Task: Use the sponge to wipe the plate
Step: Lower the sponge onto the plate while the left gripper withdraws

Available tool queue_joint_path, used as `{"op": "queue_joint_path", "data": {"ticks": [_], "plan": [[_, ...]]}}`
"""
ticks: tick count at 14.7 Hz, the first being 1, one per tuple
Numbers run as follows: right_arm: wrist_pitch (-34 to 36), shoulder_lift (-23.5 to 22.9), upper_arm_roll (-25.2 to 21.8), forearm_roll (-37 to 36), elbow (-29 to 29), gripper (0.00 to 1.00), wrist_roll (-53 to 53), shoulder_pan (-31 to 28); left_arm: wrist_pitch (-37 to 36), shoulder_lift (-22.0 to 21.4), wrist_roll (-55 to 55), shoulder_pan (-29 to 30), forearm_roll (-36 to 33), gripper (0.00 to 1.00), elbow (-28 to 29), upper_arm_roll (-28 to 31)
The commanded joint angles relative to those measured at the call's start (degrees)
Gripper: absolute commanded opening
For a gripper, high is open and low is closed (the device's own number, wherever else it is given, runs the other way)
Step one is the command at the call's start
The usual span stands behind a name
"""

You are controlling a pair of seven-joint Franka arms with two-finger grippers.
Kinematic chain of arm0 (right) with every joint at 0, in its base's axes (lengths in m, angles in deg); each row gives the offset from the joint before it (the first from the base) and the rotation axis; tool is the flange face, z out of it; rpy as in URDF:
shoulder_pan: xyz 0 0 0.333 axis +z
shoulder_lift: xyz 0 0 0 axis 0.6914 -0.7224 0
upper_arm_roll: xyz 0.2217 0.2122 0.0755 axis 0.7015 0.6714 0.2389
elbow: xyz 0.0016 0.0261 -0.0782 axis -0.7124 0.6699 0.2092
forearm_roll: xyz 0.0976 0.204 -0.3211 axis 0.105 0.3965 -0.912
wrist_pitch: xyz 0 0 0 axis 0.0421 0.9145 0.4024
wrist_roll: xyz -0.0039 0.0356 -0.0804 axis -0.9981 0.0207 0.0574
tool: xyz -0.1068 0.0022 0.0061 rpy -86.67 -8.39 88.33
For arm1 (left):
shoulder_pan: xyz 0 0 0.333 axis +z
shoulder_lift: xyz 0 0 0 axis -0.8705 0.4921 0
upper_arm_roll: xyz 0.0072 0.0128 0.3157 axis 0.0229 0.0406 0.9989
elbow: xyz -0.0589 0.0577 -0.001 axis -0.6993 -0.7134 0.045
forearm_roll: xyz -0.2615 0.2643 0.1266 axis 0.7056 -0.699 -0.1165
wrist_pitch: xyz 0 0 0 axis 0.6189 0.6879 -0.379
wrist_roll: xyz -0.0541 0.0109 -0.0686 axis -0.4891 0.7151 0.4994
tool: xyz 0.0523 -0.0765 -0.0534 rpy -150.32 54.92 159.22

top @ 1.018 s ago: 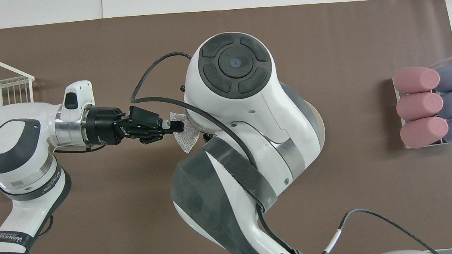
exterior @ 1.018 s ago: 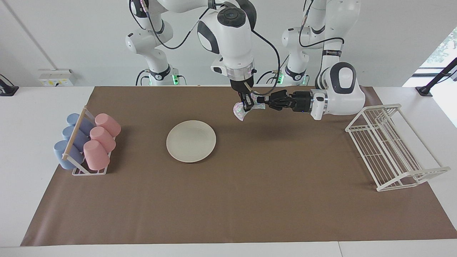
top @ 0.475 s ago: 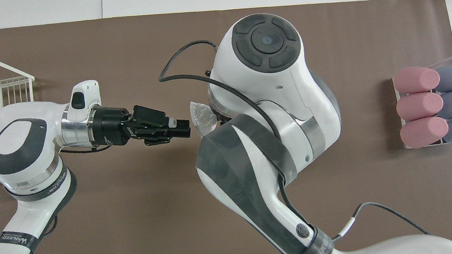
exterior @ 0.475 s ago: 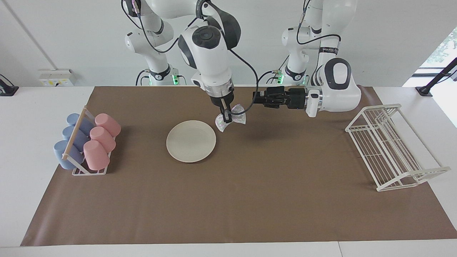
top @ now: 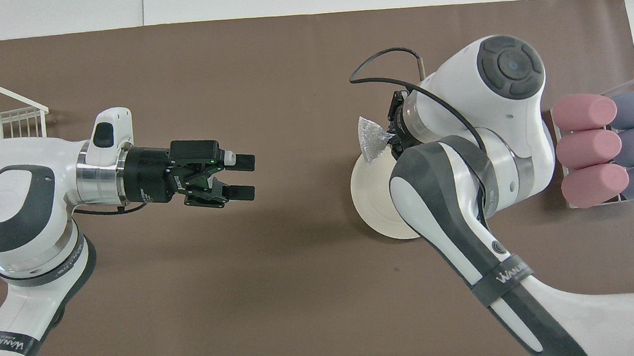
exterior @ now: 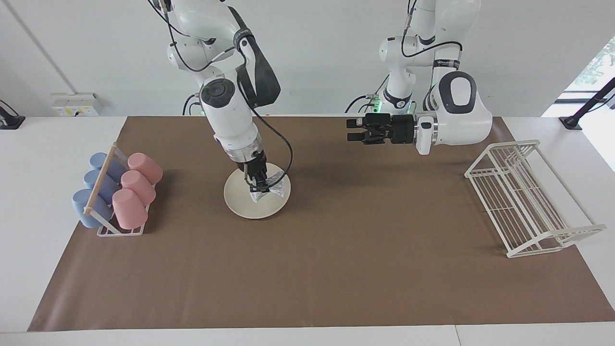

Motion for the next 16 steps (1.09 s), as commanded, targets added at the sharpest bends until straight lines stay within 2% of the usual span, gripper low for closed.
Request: {"op": "queue_joint_path", "data": {"ticks": [1,3,5,7,12,15,16], "plan": [[-3.97,4.59,0.64,-0.23,9.81,0.00,-0.77,0.82,3.65,-1.67,6.18,-0.32,-7.02,1.00,-2.44,0.45],[-5.20,2.85,0.47,-0.31,11.84,0.00,-0.86,1.79,4.44,-3.25,10.91,-0.32,-13.94,1.00,-3.76,0.53],[-5.38,-1.37,0.47,-0.31,11.67,0.00,-0.42,1.00,5.68,-3.70,16.80,-0.40,-24.74,1.00,-7.26,0.45],[-5.56,-3.31,0.38,-0.40,11.58,0.00,-0.42,0.74,4.63,-3.96,20.07,-0.32,-34.16,1.00,-9.91,0.45],[-5.38,-3.41,0.38,-1.37,12.02,0.00,-6.99,-3.20,0.32,-5.72,20.61,-0.23,-57.88,1.00,-13.08,0.62],[-5.38,-3.23,0.29,-1.81,13.07,0.00,-10.08,-4.53,-1.87,-6.25,20.43,-0.23,-67.91,1.00,-15.27,0.62],[-5.38,-3.23,0.29,-1.98,13.08,0.00,-11.13,-5.49,-3.71,-6.16,20.17,-0.32,-73.43,1.00,-17.11,0.54]]}}
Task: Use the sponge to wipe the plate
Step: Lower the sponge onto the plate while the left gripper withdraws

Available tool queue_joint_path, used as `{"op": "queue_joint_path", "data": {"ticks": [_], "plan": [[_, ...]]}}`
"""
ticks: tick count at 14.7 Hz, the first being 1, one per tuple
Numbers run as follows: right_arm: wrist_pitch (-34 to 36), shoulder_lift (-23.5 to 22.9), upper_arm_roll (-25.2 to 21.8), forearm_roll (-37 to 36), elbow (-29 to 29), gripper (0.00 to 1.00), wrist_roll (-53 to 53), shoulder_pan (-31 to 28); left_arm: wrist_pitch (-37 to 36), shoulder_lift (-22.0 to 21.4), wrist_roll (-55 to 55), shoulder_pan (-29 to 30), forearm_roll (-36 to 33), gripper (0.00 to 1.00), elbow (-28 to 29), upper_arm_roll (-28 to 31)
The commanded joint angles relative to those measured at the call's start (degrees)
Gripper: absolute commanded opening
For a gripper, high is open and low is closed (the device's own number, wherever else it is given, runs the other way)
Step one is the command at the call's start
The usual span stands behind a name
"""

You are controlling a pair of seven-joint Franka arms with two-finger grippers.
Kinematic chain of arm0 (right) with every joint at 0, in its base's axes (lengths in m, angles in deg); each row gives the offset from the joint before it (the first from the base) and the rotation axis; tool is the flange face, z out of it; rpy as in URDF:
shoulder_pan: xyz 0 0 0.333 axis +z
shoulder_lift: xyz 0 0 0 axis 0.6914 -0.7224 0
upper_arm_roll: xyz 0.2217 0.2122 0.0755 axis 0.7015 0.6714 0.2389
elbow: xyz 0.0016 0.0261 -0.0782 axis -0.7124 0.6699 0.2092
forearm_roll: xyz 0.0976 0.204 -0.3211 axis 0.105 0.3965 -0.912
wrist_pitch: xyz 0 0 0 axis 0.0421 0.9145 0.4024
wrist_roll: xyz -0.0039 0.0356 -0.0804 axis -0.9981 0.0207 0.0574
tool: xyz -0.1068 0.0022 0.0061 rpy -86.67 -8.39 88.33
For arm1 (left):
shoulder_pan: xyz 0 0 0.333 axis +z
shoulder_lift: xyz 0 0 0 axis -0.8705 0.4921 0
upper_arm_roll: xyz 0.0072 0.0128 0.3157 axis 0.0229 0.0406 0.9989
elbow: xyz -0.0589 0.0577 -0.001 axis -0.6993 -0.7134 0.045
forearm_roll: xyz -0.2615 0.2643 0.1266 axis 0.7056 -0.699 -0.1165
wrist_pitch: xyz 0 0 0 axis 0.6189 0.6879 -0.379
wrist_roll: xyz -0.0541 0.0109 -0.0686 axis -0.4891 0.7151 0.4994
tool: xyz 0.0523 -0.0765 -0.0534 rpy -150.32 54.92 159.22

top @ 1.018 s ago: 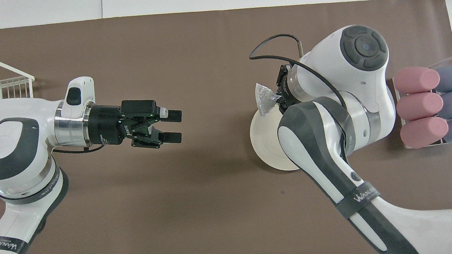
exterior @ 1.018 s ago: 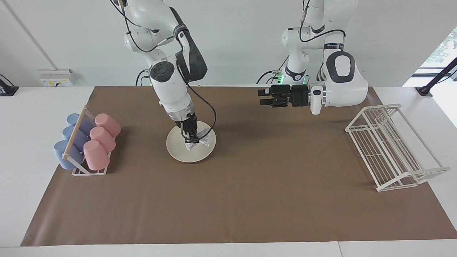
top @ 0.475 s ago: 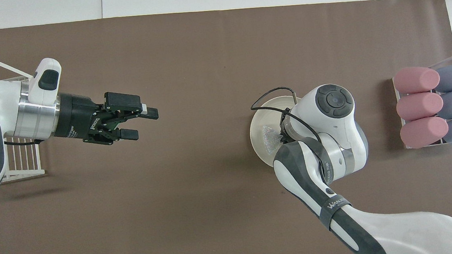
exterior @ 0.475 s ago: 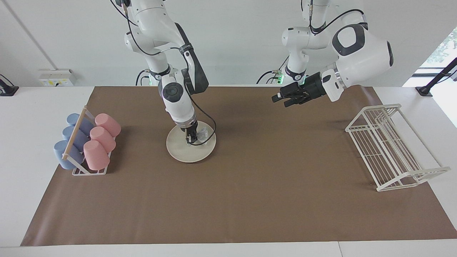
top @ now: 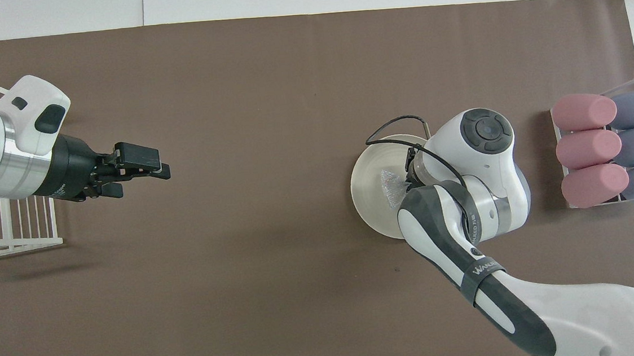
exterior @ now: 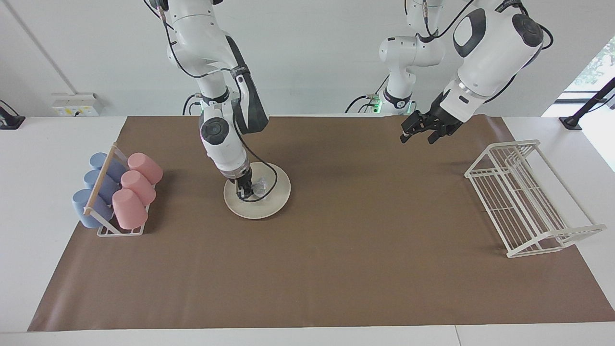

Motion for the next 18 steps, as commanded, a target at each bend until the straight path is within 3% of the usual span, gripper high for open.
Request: {"op": "queue_joint_path", "data": {"ticks": [1,6,14,18], "plan": [[-0.95,-0.85,0.37,-1.62,1.50,0.00,-2.95,-1.75,-4.63,-0.23,0.31,-0.33,-9.20,1.00,-4.24,0.12],[-6.91,-1.20,0.72,-1.45,1.24,0.00,5.01,1.05,-11.22,3.45,-0.39,2.38,-13.53,1.00,-13.47,0.39],[-18.69,-3.22,1.08,5.92,1.24,0.00,16.63,9.31,-12.19,3.28,-1.36,3.97,-11.33,1.00,-13.04,0.30],[-18.62,-2.79,0.90,5.93,3.87,0.00,11.04,8.36,-12.46,3.02,-1.63,4.86,-7.20,1.00,-12.87,0.21]]}}
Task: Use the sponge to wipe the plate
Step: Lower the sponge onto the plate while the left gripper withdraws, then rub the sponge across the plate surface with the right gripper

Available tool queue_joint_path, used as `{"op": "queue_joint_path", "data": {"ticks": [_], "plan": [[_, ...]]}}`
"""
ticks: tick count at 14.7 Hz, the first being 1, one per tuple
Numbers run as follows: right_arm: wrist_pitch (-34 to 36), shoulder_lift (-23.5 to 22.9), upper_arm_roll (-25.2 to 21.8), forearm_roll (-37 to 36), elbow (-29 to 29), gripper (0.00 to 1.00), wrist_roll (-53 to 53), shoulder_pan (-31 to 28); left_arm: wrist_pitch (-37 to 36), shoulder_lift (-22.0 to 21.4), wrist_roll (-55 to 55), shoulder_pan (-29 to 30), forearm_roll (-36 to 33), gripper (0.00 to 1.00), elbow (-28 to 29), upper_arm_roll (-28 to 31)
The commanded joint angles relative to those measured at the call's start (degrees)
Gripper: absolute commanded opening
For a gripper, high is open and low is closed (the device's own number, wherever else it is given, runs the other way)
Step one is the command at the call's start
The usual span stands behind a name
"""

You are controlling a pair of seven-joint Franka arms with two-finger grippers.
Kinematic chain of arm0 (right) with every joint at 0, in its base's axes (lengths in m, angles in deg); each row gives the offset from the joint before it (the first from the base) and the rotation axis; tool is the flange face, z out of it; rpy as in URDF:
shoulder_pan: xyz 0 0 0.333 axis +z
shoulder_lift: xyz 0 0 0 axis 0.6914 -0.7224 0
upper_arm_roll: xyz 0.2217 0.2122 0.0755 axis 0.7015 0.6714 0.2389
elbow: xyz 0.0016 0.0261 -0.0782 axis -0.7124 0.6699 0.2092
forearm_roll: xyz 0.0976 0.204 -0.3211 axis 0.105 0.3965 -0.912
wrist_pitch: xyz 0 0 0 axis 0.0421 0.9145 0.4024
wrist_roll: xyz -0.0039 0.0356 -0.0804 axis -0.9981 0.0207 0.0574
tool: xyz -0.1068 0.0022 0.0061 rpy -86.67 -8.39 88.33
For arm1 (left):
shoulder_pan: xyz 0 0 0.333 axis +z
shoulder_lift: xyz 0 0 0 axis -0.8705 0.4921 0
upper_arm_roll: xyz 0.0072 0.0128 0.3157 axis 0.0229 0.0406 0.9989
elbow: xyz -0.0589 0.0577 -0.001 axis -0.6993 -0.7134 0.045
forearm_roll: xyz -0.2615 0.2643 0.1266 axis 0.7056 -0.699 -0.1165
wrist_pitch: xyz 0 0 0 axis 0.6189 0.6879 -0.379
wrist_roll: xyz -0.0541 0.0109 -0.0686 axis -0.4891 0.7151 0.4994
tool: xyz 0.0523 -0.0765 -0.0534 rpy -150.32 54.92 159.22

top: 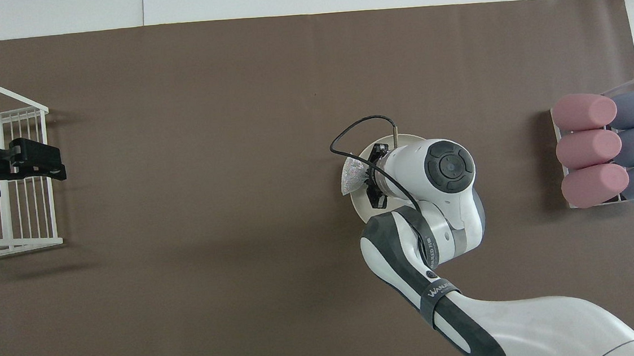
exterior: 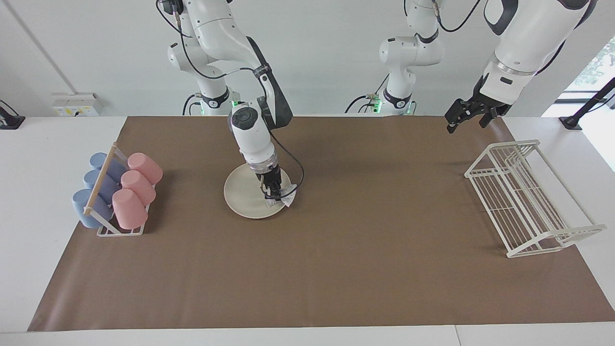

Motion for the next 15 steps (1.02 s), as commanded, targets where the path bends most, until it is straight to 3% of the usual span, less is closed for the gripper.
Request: {"op": "queue_joint_path", "data": {"ticks": [1,11,15], "plan": [[-0.76,-0.51,0.12,1.53,2.94,0.00,-5.68,-1.47,-1.17,0.31,-1.24,0.76,1.57,1.00,-1.30,-0.30],[11.63,2.56,-0.40,-1.28,2.59,0.00,-27.39,-12.19,0.85,0.67,-0.89,0.05,0.00,1.00,-0.25,-0.22],[11.72,2.83,-0.14,-1.81,2.59,0.00,-26.97,-12.03,1.56,0.75,-0.98,0.05,-2.65,1.00,-0.25,-0.22]]}}
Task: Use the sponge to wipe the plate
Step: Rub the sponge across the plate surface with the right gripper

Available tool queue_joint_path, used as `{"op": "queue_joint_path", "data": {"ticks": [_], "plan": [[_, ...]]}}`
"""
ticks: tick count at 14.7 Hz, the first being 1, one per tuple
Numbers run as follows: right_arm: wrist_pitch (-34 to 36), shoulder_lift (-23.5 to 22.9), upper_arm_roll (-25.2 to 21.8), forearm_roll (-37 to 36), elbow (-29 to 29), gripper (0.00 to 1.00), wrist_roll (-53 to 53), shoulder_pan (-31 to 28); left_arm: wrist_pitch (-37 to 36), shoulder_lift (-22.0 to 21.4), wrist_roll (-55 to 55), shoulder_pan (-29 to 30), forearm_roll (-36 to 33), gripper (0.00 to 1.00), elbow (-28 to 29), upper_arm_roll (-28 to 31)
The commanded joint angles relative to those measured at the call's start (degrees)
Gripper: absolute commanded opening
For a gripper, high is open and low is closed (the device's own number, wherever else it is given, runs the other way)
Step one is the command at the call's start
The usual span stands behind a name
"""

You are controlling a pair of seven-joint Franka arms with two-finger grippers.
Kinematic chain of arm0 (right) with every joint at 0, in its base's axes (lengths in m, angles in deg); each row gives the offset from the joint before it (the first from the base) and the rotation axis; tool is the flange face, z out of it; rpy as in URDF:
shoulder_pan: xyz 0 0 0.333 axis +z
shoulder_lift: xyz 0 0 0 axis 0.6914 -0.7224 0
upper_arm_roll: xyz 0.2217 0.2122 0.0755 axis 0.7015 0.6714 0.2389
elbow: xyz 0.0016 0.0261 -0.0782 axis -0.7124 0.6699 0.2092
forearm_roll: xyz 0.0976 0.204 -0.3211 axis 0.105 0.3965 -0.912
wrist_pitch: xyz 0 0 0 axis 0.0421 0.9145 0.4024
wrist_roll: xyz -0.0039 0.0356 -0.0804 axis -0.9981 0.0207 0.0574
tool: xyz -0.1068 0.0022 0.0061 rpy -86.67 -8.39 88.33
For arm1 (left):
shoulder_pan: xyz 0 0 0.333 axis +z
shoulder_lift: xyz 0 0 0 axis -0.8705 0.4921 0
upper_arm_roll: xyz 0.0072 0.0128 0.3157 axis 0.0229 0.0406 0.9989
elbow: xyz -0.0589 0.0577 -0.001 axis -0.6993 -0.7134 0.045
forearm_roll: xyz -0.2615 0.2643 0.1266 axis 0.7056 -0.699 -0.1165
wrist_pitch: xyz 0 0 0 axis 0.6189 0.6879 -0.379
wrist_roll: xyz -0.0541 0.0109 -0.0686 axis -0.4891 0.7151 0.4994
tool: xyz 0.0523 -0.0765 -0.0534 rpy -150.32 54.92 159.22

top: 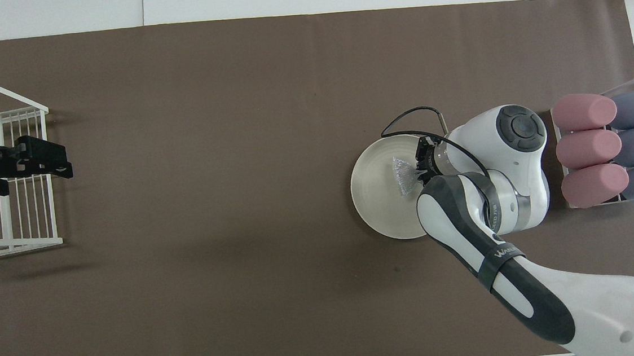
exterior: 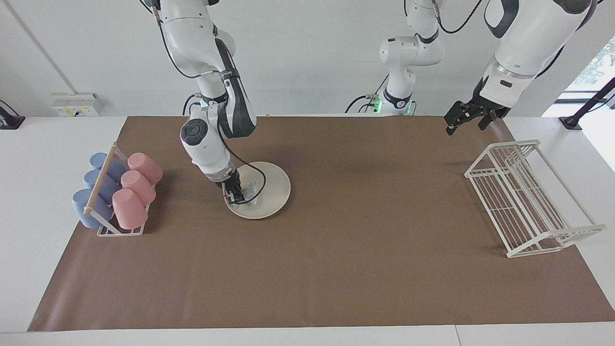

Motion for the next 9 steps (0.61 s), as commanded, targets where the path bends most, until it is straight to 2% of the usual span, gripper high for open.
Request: {"op": "queue_joint_path", "data": {"ticks": [1,4,9], "plan": [[-0.77,0.27,0.63,-1.50,1.99,0.00,1.30,0.16,0.96,0.11,-0.57,0.00,-1.25,1.00,-0.15,-0.04],[-1.56,0.36,0.72,-1.24,1.99,0.00,4.64,2.09,0.96,-0.15,-0.39,0.09,-1.08,1.00,-0.07,-0.12],[-9.11,-0.25,0.81,-0.44,1.90,0.00,15.79,8.24,1.13,-0.68,-0.74,0.70,-0.90,1.00,1.60,-0.21]]}}
